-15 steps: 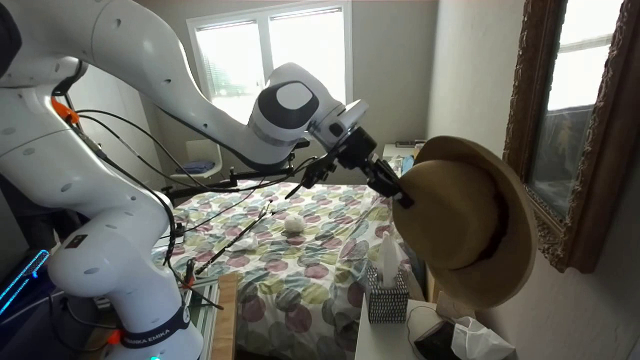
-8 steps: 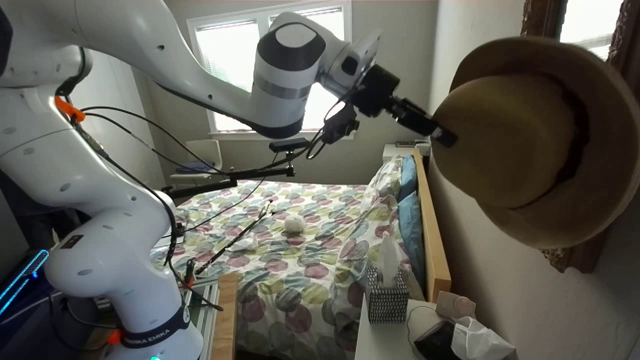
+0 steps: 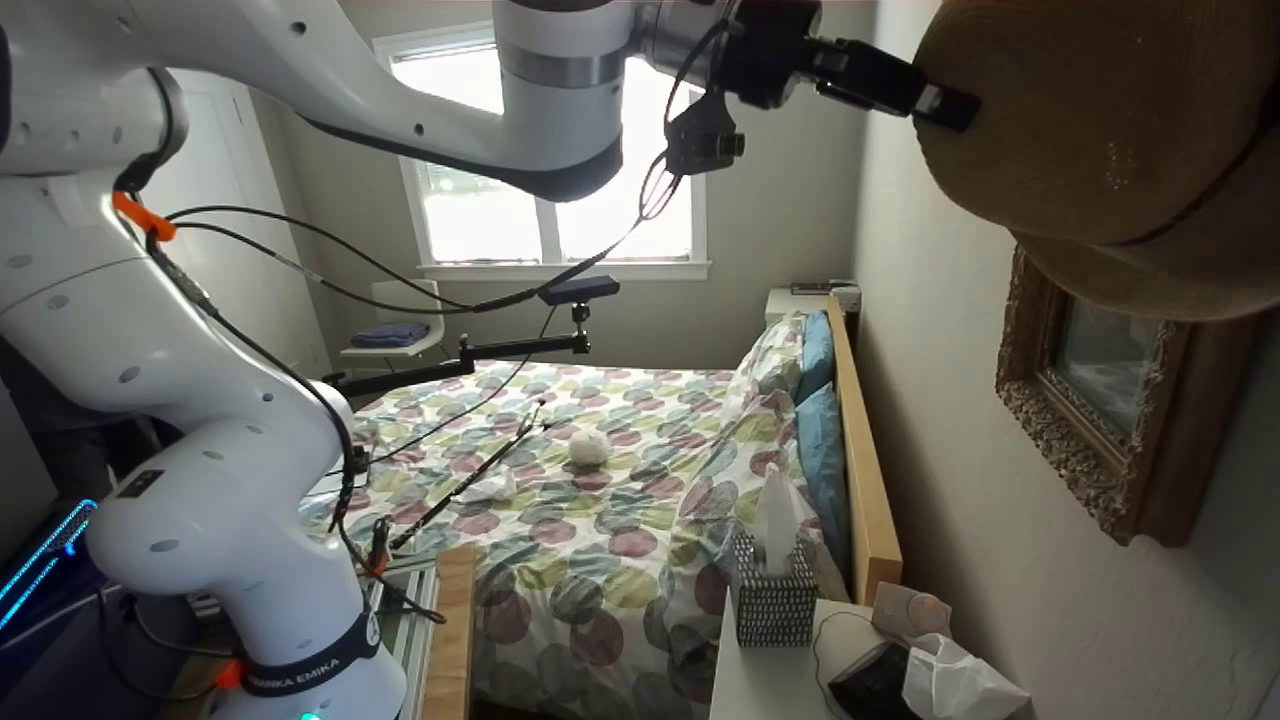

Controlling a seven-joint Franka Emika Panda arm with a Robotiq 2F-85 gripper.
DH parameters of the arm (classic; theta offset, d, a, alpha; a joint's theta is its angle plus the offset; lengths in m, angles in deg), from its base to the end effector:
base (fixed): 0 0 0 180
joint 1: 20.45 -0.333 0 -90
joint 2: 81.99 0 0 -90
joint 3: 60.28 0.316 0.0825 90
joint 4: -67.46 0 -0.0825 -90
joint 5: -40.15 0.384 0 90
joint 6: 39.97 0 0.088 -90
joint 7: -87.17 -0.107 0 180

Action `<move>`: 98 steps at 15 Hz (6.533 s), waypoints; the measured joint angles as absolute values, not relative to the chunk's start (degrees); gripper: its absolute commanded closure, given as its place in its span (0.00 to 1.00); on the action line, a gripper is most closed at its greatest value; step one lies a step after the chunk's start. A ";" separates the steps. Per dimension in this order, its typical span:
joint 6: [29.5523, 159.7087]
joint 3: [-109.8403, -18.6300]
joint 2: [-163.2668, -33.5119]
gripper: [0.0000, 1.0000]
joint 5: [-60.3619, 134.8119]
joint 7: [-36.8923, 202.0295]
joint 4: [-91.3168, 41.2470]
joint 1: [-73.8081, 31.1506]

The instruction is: Use the tissue to wipe the picture frame then put the hat on the hook

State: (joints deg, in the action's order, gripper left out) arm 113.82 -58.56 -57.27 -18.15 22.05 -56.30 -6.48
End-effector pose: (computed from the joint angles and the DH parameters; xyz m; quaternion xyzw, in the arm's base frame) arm 0.4666 -0.0707 0.6705 0.7855 -0.2566 0.5343 0.1781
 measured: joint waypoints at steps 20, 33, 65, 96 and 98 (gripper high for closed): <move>107.69 -63.10 -59.85 0.98 3.07 68.86 -35.98 -11.22; 101.11 -63.18 -72.81 0.98 9.72 79.03 -19.19 -11.09; 100.10 -66.20 -71.82 0.68 14.58 77.02 -24.10 -12.63; 76.07 -62.29 -57.09 0.00 18.68 88.42 -41.81 -15.13; 74.49 -62.74 -57.13 0.00 21.24 90.69 -44.38 -16.34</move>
State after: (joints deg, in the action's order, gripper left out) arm 74.49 -62.74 -57.13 21.24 90.69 -44.38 -16.34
